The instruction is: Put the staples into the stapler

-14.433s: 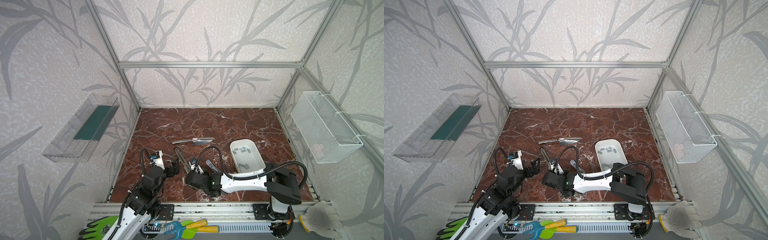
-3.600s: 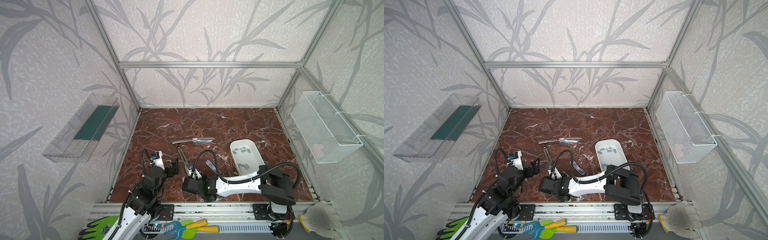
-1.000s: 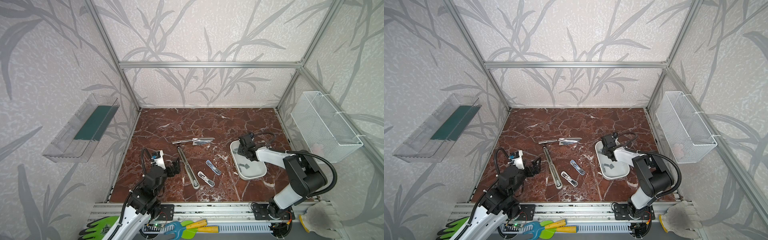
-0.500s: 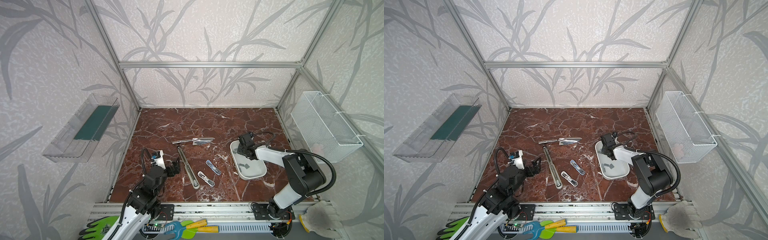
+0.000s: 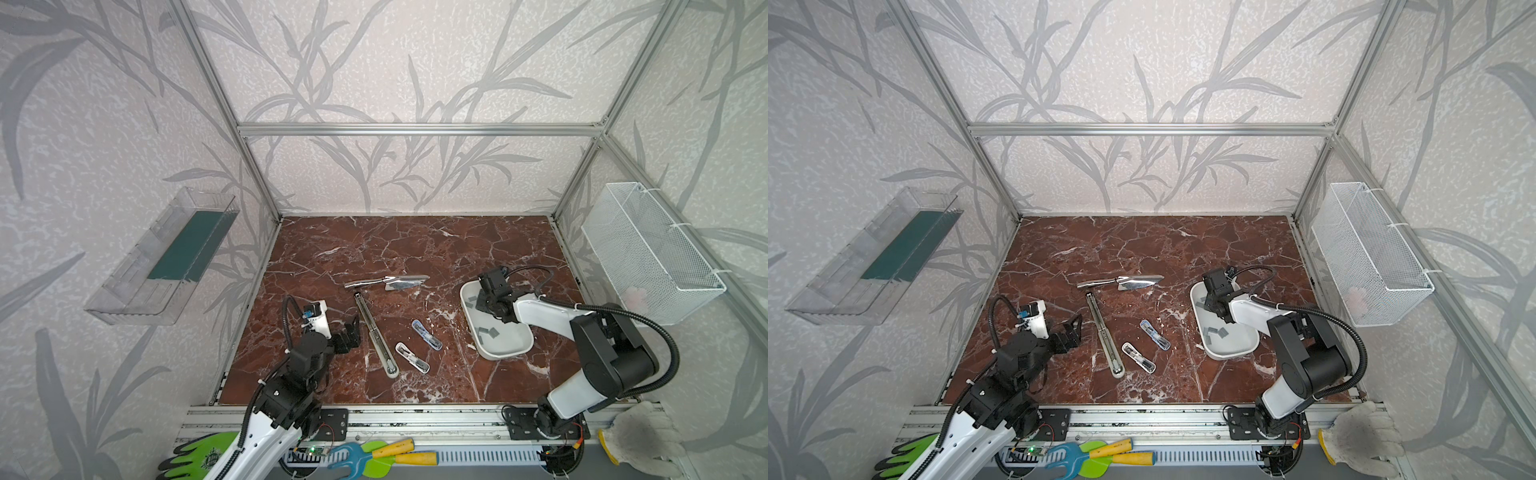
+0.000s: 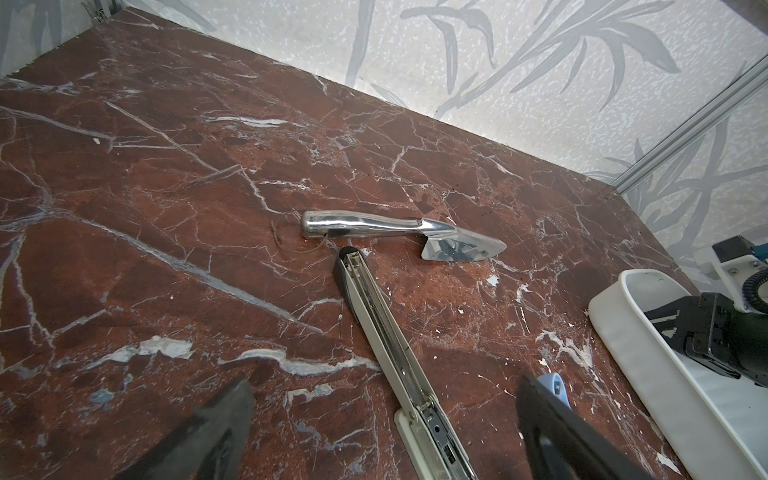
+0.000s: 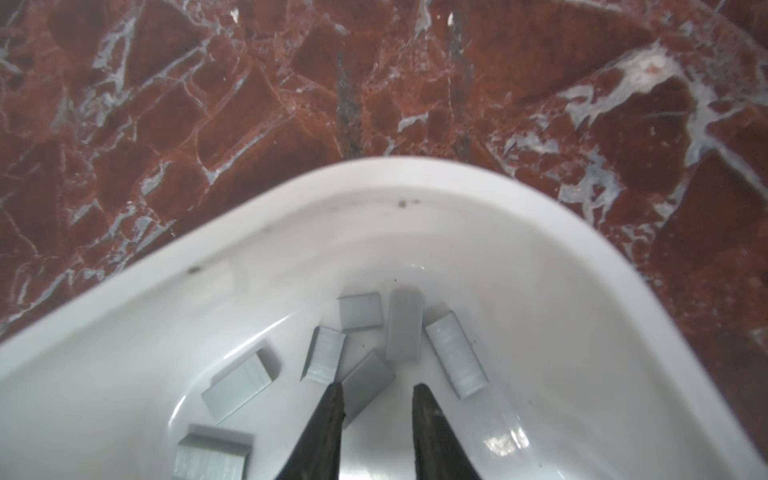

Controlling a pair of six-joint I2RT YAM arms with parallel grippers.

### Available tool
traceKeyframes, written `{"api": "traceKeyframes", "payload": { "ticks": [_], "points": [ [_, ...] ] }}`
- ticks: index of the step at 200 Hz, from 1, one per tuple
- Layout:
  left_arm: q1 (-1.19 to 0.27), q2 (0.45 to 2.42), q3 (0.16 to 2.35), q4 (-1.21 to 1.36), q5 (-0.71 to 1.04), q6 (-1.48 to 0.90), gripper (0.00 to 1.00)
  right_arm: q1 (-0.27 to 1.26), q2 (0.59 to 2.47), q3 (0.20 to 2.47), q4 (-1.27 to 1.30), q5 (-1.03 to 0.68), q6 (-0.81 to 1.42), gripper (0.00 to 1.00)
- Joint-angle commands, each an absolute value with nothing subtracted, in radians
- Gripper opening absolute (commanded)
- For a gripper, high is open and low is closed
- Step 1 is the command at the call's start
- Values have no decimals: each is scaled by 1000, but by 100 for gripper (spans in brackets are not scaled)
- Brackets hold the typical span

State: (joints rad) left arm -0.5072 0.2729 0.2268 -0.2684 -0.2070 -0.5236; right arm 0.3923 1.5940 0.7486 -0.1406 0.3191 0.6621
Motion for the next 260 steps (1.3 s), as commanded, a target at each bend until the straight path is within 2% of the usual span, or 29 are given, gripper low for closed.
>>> {"api": "traceKeyframes", "payload": {
  "ticks": [1, 49, 114, 154, 190, 260],
  "points": [
    [-504, 271, 219, -260, -209, -523, 99, 388, 1562, 734, -156, 313, 671, 31],
    [-505, 271, 219, -259, -208, -522, 99, 387, 1557, 731, -156, 305, 673, 31],
    [-504, 269, 219, -259, -209, -522, 99, 387, 1465, 679, -191, 340, 684, 31],
    [-504, 270, 219, -258, -208, -523, 99, 386, 1419, 655, -158, 305, 671, 31],
    [-504, 270, 219, -258, -209, -521, 99, 387, 1489, 716, -131, 240, 661, 31],
    [-503, 269, 219, -256, -208, -521, 99, 387, 1589, 759, -133, 253, 661, 31]
  ]
}}
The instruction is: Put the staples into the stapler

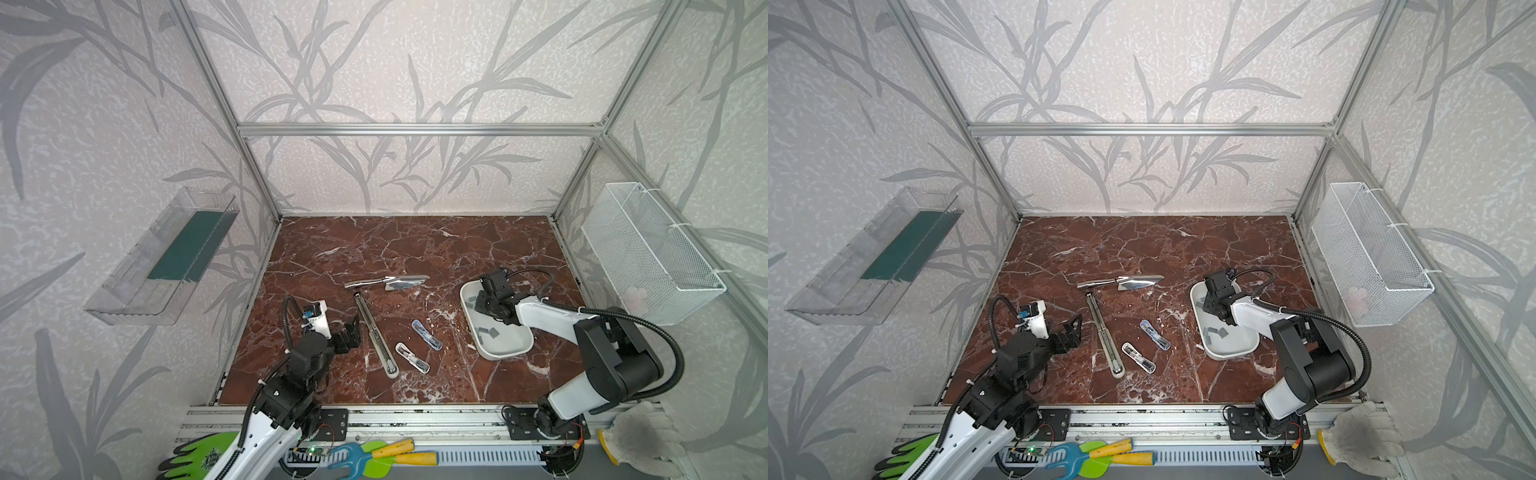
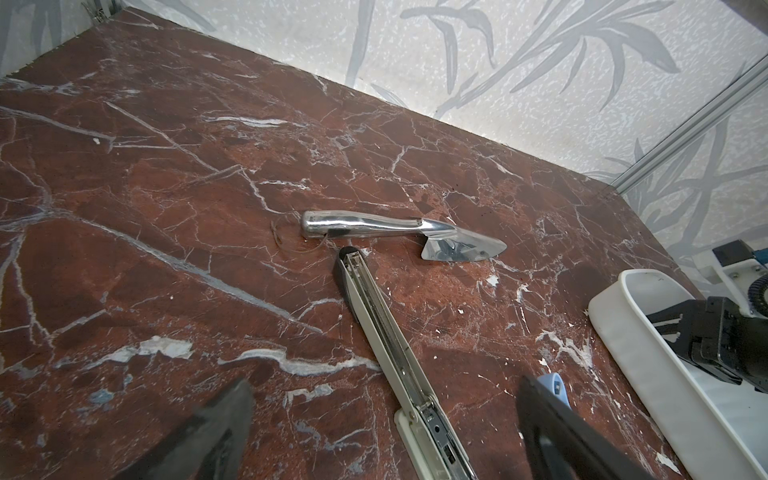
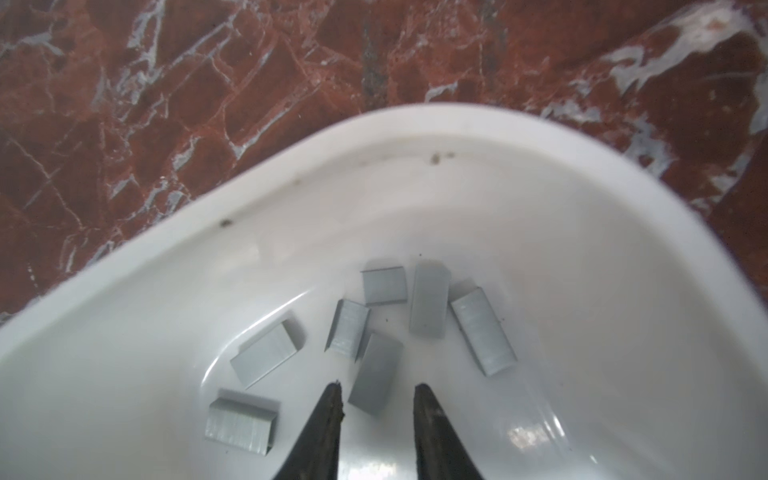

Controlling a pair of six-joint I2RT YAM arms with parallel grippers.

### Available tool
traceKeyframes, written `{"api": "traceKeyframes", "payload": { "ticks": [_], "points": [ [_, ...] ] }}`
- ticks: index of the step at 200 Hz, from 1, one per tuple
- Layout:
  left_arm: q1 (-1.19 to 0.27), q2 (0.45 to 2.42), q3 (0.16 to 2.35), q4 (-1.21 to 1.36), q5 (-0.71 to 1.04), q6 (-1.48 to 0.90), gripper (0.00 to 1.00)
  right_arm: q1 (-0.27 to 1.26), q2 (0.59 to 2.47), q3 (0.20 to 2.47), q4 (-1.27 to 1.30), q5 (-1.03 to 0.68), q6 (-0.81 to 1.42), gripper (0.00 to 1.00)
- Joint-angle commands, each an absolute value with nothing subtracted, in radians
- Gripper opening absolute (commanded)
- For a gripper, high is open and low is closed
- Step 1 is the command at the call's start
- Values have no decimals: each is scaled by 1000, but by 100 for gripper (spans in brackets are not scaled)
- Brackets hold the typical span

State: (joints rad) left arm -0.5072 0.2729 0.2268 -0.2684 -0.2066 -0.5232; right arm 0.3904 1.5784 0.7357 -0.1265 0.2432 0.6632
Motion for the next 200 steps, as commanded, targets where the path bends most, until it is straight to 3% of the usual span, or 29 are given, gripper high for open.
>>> {"api": "traceKeyframes", "payload": {
  "ticks": [1, 116, 200],
  "points": [
    [-503, 270, 219, -256, -208, -521, 99, 387, 1589, 759, -134, 254, 661, 31],
    [-504, 270, 219, -258, -206, -523, 99, 387, 1516, 704, -159, 316, 661, 30],
    [-505, 269, 219, -258, -204, -523, 99, 385, 1598, 767, -159, 283, 644, 28]
  ]
}}
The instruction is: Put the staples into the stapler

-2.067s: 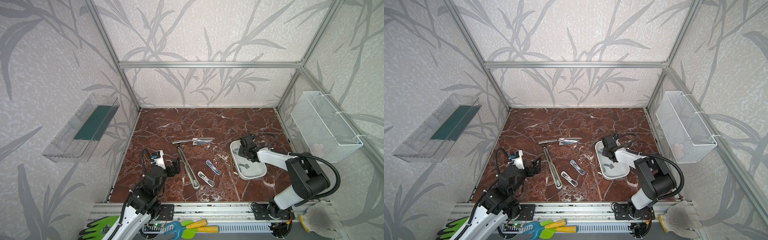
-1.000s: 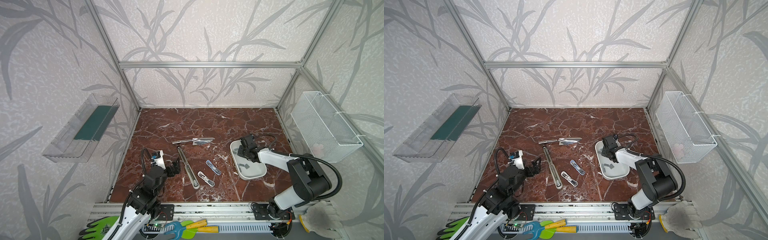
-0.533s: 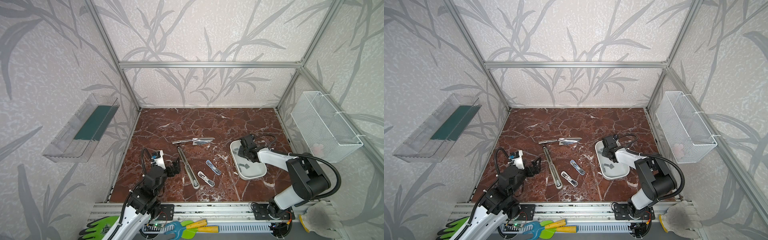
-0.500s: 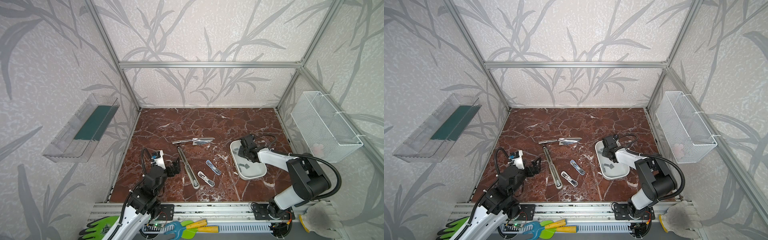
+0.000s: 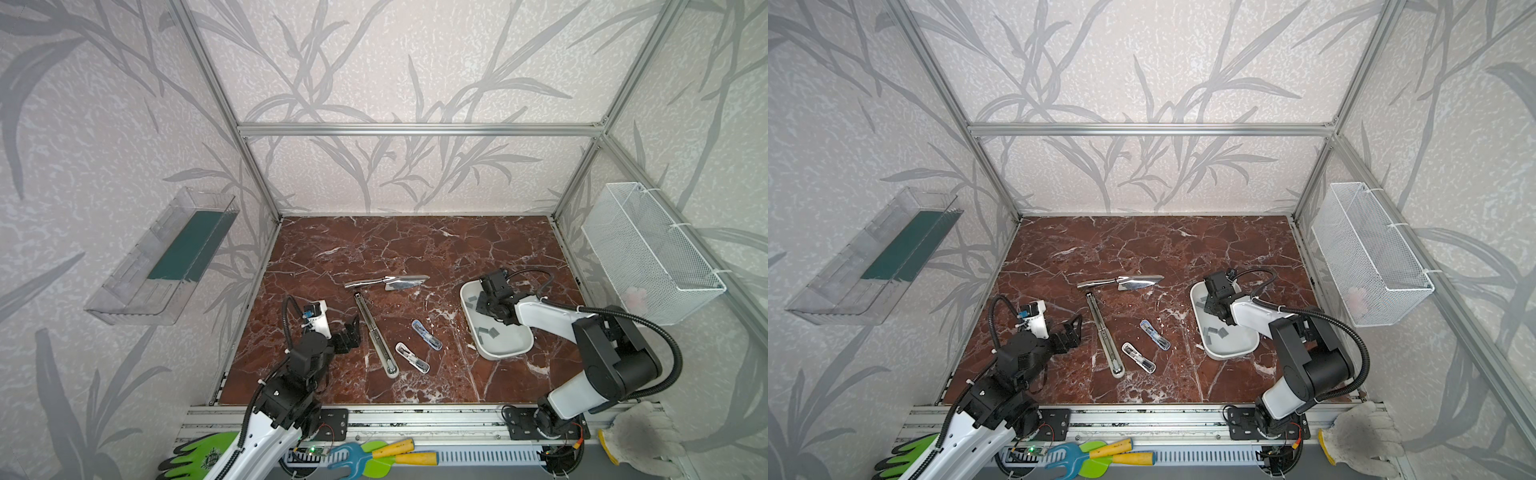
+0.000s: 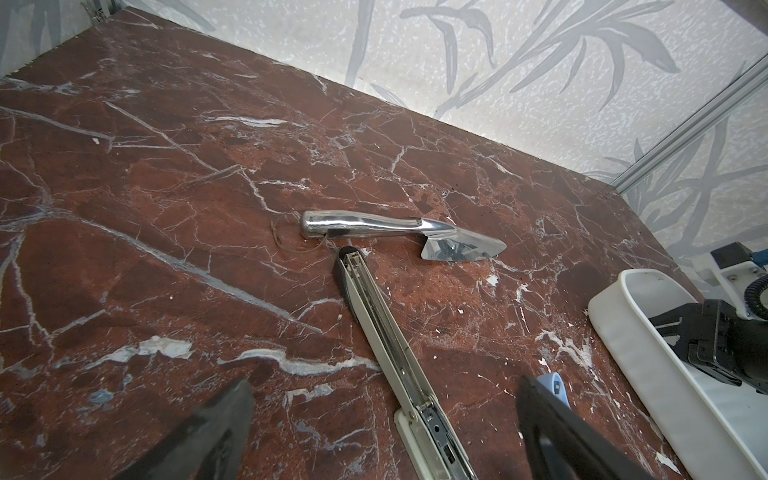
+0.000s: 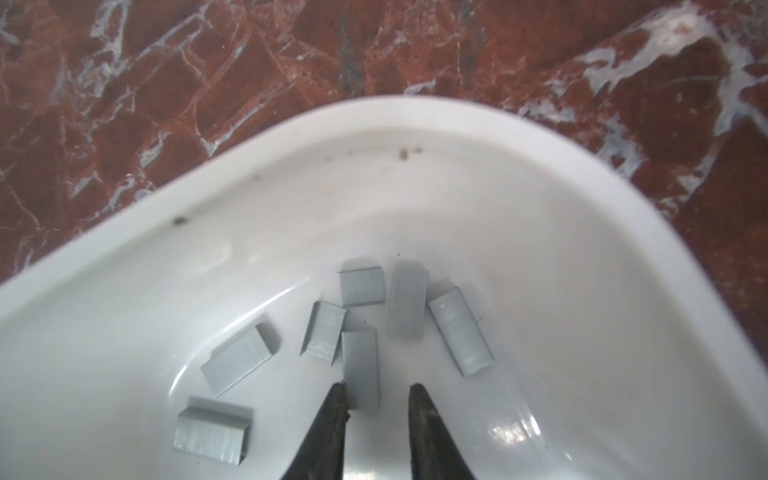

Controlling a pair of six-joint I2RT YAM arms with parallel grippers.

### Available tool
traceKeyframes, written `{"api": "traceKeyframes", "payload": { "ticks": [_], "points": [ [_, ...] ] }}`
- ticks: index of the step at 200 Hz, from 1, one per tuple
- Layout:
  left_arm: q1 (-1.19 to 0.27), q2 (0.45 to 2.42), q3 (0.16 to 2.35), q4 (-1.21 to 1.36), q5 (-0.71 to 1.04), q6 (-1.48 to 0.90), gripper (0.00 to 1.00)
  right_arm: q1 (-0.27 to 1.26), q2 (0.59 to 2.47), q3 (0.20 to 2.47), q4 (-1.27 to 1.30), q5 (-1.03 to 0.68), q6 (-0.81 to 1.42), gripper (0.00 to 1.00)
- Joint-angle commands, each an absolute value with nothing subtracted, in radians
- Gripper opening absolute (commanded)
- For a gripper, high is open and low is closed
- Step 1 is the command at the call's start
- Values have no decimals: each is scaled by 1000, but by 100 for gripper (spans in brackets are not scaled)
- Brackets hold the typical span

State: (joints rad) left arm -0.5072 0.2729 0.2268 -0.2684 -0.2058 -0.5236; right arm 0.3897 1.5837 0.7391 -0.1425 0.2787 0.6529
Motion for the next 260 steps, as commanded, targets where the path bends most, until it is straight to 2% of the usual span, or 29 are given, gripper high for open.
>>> {"api": "traceKeyframes", "payload": {
  "ticks": [1, 260],
  "points": [
    [-505, 269, 219, -258, -204, -523, 99, 385, 1598, 767, -159, 284, 643, 28],
    [-504, 268, 219, -258, -198, -523, 99, 364, 1687, 858, -216, 307, 653, 23]
  ]
}}
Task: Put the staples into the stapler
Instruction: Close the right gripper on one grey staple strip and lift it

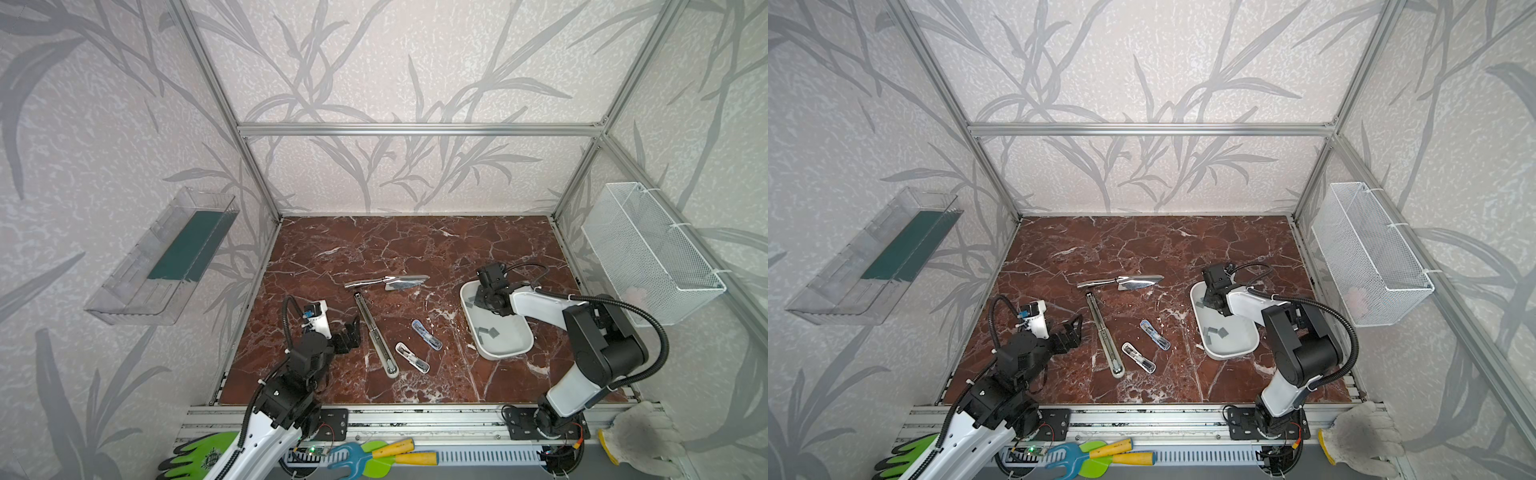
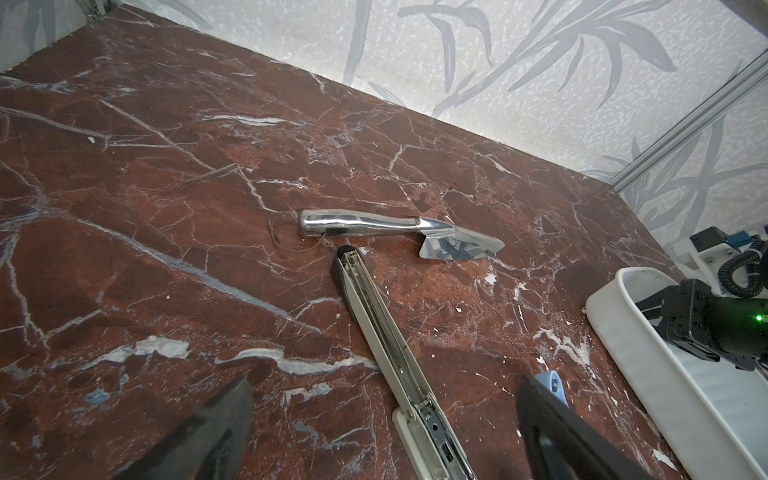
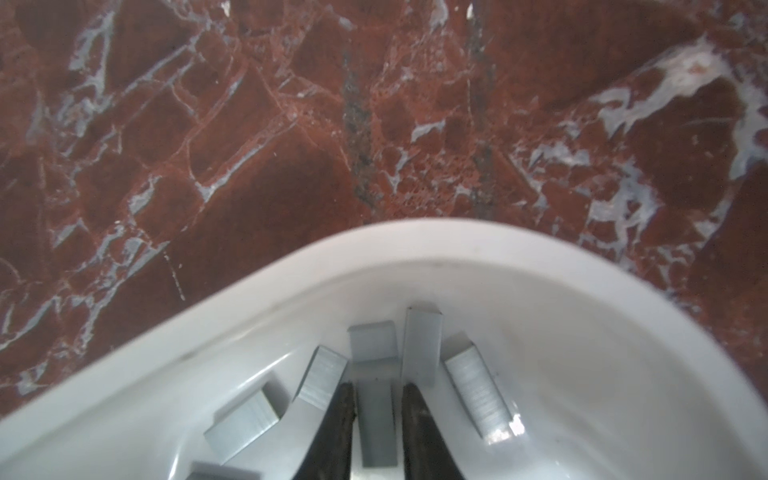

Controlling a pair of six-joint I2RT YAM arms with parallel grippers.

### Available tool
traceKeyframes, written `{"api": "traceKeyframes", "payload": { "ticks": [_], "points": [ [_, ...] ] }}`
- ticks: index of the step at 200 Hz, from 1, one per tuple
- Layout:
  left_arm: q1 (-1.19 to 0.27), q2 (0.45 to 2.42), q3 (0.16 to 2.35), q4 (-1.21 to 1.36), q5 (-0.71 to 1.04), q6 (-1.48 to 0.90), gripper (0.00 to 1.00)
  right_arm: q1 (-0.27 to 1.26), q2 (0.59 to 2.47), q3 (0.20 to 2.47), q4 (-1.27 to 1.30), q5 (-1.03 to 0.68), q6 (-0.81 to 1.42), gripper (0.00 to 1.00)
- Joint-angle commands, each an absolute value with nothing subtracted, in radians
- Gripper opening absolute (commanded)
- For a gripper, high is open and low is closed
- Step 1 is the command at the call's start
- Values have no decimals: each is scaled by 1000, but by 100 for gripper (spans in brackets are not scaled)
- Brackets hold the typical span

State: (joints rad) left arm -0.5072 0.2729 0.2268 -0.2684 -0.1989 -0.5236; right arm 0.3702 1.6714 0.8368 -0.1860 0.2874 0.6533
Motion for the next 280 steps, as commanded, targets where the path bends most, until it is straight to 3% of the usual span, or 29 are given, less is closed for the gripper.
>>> {"api": "traceKeyframes", "payload": {
  "ticks": [1, 125, 219, 280],
  "points": [
    [-505, 268, 219, -260, -198, -522, 99, 364, 1688, 858, -216, 307, 653, 23],
    [-505, 266, 219, -261, -196, -524, 99, 363, 1730, 890, -237, 305, 646, 23],
    [-504, 266, 219, -261, -199, -523, 99, 364, 1712, 879, -250, 308, 643, 13],
    [-505, 268, 219, -259, -206, -523, 99, 376, 1506, 825, -300, 295, 644, 12]
  ]
}}
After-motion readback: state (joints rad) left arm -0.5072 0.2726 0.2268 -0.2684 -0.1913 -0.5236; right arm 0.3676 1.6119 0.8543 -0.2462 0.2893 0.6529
